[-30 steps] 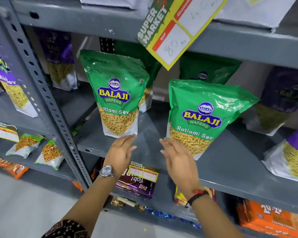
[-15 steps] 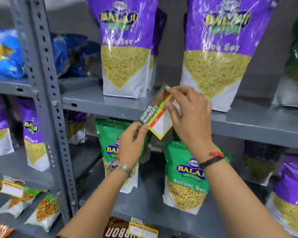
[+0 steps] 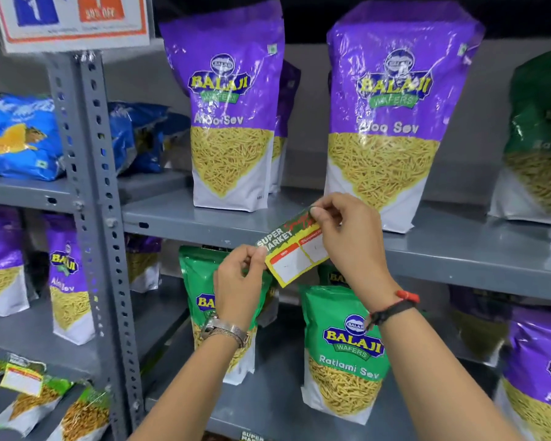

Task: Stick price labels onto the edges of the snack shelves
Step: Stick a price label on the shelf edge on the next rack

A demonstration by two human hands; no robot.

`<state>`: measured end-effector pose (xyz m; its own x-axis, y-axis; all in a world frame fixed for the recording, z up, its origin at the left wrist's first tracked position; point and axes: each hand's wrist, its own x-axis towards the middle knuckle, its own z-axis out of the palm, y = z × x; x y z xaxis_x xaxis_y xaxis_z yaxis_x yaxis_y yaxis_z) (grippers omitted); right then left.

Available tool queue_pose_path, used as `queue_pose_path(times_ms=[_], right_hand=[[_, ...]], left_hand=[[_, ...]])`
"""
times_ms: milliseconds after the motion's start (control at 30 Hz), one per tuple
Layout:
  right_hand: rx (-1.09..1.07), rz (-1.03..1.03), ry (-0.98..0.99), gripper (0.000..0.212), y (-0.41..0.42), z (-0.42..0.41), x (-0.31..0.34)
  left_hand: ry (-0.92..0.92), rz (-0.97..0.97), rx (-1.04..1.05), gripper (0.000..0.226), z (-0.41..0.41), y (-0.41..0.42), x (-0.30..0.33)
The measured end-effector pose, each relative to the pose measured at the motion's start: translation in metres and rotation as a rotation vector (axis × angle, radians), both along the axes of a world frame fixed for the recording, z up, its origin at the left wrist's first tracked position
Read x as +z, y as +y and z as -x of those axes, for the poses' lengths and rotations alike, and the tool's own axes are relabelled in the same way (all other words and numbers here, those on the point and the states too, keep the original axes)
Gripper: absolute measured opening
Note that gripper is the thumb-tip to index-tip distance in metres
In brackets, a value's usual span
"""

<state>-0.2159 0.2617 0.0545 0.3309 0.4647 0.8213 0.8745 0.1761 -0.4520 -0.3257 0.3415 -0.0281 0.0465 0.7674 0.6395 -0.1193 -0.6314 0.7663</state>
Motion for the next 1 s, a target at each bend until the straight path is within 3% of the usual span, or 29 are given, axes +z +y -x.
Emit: queue_pose_path(times_ms=[133, 200, 333, 433, 567, 733, 1000], right_hand=[[0.037, -0.036, 0.16, 0.016, -0.02, -0.005, -0.012], [0.062, -0.016, 0.197, 0.019, -0.026, -0.003, -0.018], [0.092, -0.01, 0.24, 0.024, -0.025, 0.007, -0.029], [0.095, -0.01, 0.252, 0.024, -0.023, 0.009, -0.032], [0.05, -0.002, 0.195, 0.025, -0.02, 0.01, -0.034], [-0.043, 0.013, 0.108, 0.017, -0.015, 0.009, -0.036], [-0.156, 0.002, 0.013, 0.013, -0.014, 0.013, -0.034]], left_hand=[[0.151, -0.32, 0.117, 0.03, 0.016, 0.0, 0.025], [0.169, -0.389, 0.149, 0.028, 0.024, 0.0, 0.037], [0.096, -0.292, 0.053, 0.004, 0.03, 0.006, 0.039], [0.08, -0.221, -0.042, 0.015, 0.031, 0.007, 0.036], [0.072, -0.197, -0.055, 0.014, 0.031, 0.009, 0.036], [0.142, -0.251, 0.066, 0.036, 0.025, 0.016, 0.036], [0.178, -0.287, 0.176, 0.023, 0.02, 0.019, 0.036]])
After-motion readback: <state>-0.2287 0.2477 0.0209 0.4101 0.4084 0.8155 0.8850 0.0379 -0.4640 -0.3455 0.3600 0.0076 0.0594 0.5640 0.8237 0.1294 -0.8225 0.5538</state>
